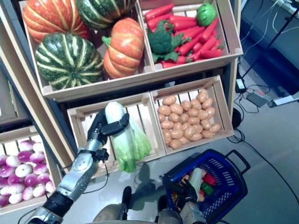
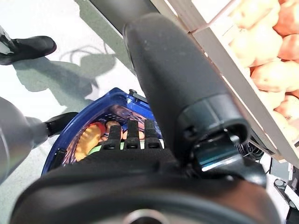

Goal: Put vegetables into the basket

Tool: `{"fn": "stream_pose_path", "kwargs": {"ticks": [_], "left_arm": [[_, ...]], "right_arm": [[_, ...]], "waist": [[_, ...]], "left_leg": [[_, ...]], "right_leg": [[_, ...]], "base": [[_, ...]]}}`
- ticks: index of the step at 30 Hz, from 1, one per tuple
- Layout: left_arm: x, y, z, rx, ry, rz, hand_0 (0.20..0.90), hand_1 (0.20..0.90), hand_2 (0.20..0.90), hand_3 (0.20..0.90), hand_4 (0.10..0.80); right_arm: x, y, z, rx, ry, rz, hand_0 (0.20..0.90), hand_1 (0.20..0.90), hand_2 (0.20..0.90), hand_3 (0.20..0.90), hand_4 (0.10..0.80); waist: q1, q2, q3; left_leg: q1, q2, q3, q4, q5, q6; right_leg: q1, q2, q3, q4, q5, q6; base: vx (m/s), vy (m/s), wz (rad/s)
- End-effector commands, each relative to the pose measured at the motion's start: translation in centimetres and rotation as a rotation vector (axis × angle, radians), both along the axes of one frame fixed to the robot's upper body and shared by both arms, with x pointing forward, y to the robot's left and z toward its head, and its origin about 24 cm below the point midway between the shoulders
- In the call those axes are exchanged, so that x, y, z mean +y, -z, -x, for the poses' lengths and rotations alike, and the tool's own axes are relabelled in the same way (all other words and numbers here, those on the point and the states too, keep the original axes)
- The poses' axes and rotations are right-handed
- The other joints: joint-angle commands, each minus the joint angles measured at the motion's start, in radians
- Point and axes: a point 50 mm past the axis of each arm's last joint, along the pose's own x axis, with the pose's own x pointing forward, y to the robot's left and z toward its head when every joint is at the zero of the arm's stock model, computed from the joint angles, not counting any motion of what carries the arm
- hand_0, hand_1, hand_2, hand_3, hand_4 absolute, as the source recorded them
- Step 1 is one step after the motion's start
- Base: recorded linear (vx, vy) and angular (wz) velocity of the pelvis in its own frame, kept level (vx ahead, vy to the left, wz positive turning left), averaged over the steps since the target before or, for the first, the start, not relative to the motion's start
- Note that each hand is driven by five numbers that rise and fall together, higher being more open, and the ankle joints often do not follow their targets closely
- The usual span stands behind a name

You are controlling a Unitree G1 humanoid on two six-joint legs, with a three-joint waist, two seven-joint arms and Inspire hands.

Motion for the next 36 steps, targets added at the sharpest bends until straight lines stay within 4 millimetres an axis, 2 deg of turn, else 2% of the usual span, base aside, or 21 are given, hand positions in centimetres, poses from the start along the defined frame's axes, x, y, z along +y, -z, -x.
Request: {"fn": "stream_pose_path", "kwargs": {"ticks": [1,4,9,11,15,19,20,25,28,30,36], "left_arm": [[-2.0,-4.8,-0.5,-0.129,0.168,0.325,0.300,0.300,0.300,0.300,0.400],[-2.9,-4.3,-0.1,-0.064,0.234,0.391,0.300,0.300,0.300,0.300,0.400],[-3.2,-3.3,0.6,0.020,0.287,0.371,0.300,0.300,0.300,0.300,0.400],[-2.6,-2.7,0.8,0.051,0.277,0.336,0.300,0.300,0.300,0.300,0.400],[-1.4,-2.3,0.8,0.061,0.261,0.281,0.300,0.300,0.300,0.300,0.400],[-0.6,-2.0,1.1,0.067,0.246,0.240,0.300,0.300,0.300,0.300,0.400],[-0.6,-2.1,1.2,0.067,0.251,0.238,0.300,0.300,0.300,0.300,0.400],[-0.6,-2.4,1.0,0.035,0.243,0.218,0.300,0.300,0.300,0.300,0.400],[-0.8,-2.7,0.9,0.013,0.249,0.207,0.300,0.300,0.300,0.300,0.400],[-0.9,-2.8,0.9,0.006,0.253,0.187,0.300,0.300,0.300,0.300,0.400],[-0.8,-2.5,1.1,0.017,0.269,0.181,0.300,0.300,0.300,0.300,0.400]], "right_arm": [[-1.4,-0.3,0.2,-0.014,0.043,0.038,0.900,0.900,0.900,0.900,0.800],[-1.7,-0.6,-0.1,-0.054,0.034,0.032,0.900,0.900,0.900,0.900,0.800],[-1.5,-3.0,-2.8,-0.273,0.066,-0.057,0.900,0.900,0.900,0.900,0.800],[-0.6,-5.1,-4.4,-0.411,0.011,-0.143,0.900,0.900,0.900,0.900,0.800],[0.3,-8.0,-5.7,-0.566,-0.140,-0.268,0.900,0.900,0.900,0.900,0.800],[0.4,-12.4,-7.4,-0.781,-0.278,-0.287,0.900,0.900,0.900,0.900,0.800],[0.4,-13.6,-7.9,-0.821,-0.300,-0.304,0.900,0.900,0.900,0.900,0.800],[1.4,-17.0,-8.8,-0.938,-0.373,-0.375,0.900,0.900,0.900,0.900,0.800],[2.5,-17.8,-8.9,-0.931,-0.471,-0.385,0.900,0.900,0.900,0.900,0.800],[3.8,-17.9,-8.5,-0.893,-0.597,-0.440,0.900,0.900,0.900,0.900,0.800],[4.9,-18.3,-8.1,-0.849,-0.752,-0.509,0.900,0.900,0.900,0.900,0.800]], "waist": [[0.012,-0.041,-0.065],[0.012,-0.041,-0.071],[0.006,-0.051,-0.077],[-0.004,-0.059,-0.076],[-0.016,-0.072,-0.078],[-0.023,-0.081,-0.085],[-0.023,-0.081,-0.088],[-0.027,-0.082,-0.098],[-0.028,-0.083,-0.104],[-0.028,-0.083,-0.108],[-0.017,-0.089,-0.117]], "left_leg": [[0.011,0.003,0.024,0.086,-0.127,-0.014],[0.023,0.004,0.027,0.079,-0.128,-0.013],[0.043,0.008,0.034,0.068,-0.134,-0.006],[0.050,0.009,0.039,0.064,-0.135,-0.002],[0.058,0.013,0.044,0.059,-0.135,0.001],[0.068,0.011,0.044,0.049,-0.130,0.000],[0.071,0.011,0.045,0.043,-0.128,0.000],[0.076,0.012,0.050,0.031,-0.124,-0.001],[0.076,0.011,0.052,0.028,-0.122,-0.001],[0.077,0.011,0.051,0.024,-0.120,-0.002],[0.078,0.013,0.050,0.019,-0.117,-0.007]], "right_leg": [[-0.007,-0.081,-0.003,-0.022,0.097,0.023],[0.000,-0.082,-0.004,-0.023,0.098,0.026],[0.005,-0.089,0.001,-0.022,0.104,0.037],[0.004,-0.091,0.006,-0.021,0.109,0.043],[0.004,-0.092,0.010,-0.026,0.114,0.047],[0.008,-0.092,0.012,-0.030,0.117,0.054],[0.009,-0.092,0.012,-0.033,0.118,0.056],[0.006,-0.091,0.014,-0.035,0.115,0.057],[0.007,-0.090,0.016,-0.038,0.113,0.057],[0.005,-0.089,0.017,-0.039,0.111,0.056],[0.014,-0.089,0.010,-0.049,0.110,0.058]], "base": [[0.053,0.042,-0.01],[0.043,0.029,-0.01],[0.027,0.001,0.00],[0.000,0.000,0.00],[0.003,-0.016,-0.03],[0.002,0.002,-0.01],[0.006,0.011,-0.08],[-0.002,0.009,-0.06],[0.000,0.000,0.00],[0.000,0.000,0.00],[0.000,0.000,0.00]]}}
